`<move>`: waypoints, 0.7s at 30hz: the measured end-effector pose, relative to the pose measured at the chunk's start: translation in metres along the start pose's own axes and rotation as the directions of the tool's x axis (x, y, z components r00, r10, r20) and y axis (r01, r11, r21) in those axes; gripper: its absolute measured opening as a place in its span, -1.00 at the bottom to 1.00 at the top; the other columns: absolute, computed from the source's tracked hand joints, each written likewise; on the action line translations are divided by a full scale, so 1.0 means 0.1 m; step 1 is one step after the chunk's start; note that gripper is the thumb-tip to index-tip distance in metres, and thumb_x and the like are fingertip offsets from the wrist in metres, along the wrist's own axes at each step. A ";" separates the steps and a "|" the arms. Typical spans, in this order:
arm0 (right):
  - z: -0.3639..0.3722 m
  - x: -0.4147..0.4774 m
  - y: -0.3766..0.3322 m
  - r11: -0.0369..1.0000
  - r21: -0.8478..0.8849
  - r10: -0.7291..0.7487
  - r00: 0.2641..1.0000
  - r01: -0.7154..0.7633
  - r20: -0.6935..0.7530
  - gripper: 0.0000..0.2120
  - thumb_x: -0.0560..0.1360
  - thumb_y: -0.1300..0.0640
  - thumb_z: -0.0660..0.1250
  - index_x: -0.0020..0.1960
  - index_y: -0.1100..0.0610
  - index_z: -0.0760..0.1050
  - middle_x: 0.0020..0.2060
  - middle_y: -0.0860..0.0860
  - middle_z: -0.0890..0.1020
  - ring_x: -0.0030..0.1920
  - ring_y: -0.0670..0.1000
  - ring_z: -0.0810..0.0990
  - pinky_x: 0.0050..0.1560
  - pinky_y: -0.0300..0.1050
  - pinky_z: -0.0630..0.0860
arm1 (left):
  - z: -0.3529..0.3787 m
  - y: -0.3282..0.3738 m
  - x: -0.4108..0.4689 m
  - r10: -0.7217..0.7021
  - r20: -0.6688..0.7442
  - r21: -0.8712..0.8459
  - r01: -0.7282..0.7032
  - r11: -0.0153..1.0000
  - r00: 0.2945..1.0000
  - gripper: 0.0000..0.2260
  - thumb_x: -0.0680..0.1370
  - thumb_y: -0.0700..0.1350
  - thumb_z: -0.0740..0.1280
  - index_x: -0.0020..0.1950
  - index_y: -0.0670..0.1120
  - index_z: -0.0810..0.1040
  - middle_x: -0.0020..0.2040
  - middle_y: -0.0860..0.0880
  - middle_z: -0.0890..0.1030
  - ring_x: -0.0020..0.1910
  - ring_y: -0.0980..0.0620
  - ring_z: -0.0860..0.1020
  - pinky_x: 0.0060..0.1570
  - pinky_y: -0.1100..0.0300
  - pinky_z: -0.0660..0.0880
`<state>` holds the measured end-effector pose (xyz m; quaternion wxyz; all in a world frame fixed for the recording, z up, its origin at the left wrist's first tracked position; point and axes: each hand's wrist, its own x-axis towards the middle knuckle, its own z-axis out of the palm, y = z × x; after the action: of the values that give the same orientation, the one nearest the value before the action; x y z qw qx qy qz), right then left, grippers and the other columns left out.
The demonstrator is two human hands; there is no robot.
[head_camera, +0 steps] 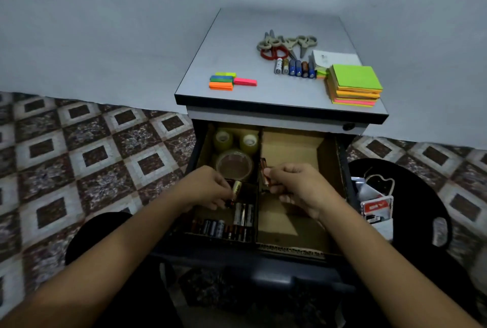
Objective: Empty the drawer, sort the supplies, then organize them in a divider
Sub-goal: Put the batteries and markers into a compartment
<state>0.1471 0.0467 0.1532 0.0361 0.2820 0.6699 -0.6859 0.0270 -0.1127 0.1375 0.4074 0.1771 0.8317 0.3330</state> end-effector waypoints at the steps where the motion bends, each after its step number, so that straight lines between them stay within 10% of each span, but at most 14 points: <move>1: 0.02 -0.01 0.06 1.000 0.016 0.021 1.000 -0.020 -0.010 -0.92 0.50 0.14 0.35 -0.13 0.15 0.57 -0.36 -0.04 0.58 -0.33 -0.10 0.52 -0.42 -0.28 0.40 | 0.05 -0.06 0.04 -0.016 0.000 0.071 0.016 0.997 1.000 -0.92 0.50 -0.15 0.38 -0.16 -0.13 0.62 -0.28 -0.06 0.62 -0.32 0.10 0.57 -0.29 0.28 0.51; 8: 0.17 -0.07 0.31 0.998 0.051 0.039 0.992 -0.033 -0.118 -0.85 0.51 0.18 0.34 -0.24 0.15 0.54 -0.39 -0.02 0.55 -0.40 -0.14 0.48 -0.48 -0.33 0.35 | 0.29 -0.30 0.34 -0.012 -0.094 0.340 0.043 0.939 0.995 -0.79 0.46 -0.11 0.40 -0.32 -0.18 0.52 -0.37 -0.06 0.51 -0.39 0.04 0.47 -0.38 0.19 0.39; 13: 0.26 -0.09 0.38 0.999 0.029 0.042 0.992 -0.038 -0.120 -0.89 0.51 0.16 0.34 -0.16 0.18 0.55 -0.35 0.02 0.54 -0.37 -0.11 0.46 -0.39 -0.25 0.33 | 0.38 -0.41 0.46 -0.011 -0.121 0.347 0.053 0.936 0.993 -0.79 0.46 -0.08 0.40 -0.03 -0.21 0.60 -0.07 -0.15 0.63 -0.09 -0.09 0.59 -0.07 0.04 0.54; 21: 0.29 -0.09 0.43 0.999 0.027 0.034 0.993 -0.031 -0.111 -0.90 0.51 0.15 0.33 -0.14 0.17 0.56 -0.32 0.01 0.54 -0.33 -0.10 0.49 -0.41 -0.28 0.36 | 0.37 -0.46 0.50 -0.055 -0.068 0.329 0.074 0.941 0.996 -0.78 0.46 -0.12 0.42 0.01 -0.24 0.58 -0.06 -0.14 0.61 -0.03 -0.09 0.58 -0.20 0.19 0.42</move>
<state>0.1633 0.0121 0.1169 0.0063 0.3309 0.6573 -0.6771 0.0254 -0.1023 0.0610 0.3584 0.2060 0.8926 0.1799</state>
